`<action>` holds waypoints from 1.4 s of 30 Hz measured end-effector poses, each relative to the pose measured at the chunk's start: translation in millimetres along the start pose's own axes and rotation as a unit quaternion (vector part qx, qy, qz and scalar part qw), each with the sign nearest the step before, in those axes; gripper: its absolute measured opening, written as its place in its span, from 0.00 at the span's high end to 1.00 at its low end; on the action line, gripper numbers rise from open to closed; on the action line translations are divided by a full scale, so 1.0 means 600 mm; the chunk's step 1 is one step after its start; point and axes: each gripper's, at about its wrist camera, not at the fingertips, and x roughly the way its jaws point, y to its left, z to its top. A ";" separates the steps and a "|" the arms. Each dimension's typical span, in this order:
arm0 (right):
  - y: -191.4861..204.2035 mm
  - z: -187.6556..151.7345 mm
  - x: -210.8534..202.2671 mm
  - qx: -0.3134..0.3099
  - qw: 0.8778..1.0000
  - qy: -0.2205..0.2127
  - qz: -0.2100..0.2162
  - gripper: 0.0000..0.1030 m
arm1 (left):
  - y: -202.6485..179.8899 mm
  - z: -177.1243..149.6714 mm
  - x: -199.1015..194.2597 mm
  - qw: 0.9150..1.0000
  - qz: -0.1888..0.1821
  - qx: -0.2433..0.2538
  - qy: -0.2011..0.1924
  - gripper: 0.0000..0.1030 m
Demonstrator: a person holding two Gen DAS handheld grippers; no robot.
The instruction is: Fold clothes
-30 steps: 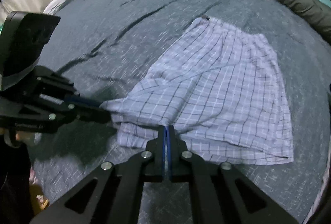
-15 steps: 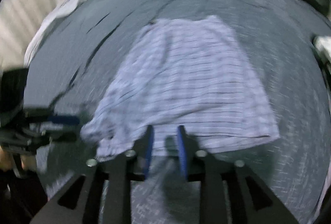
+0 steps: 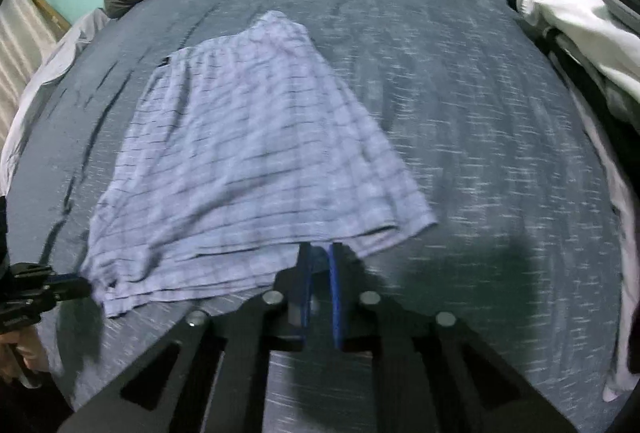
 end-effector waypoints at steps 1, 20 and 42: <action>-0.007 0.002 -0.006 0.007 1.000 -0.003 -0.002 0.95 | 0.000 0.001 0.000 1.000 0.002 -0.001 0.002 0.97; 0.023 0.192 0.014 0.008 0.996 -0.051 0.068 0.57 | 0.080 0.221 0.009 0.995 0.029 -0.063 -0.074 0.50; 0.064 0.309 0.141 -0.029 0.996 -0.033 0.080 0.46 | 0.115 0.324 0.099 0.994 -0.014 -0.074 -0.081 0.68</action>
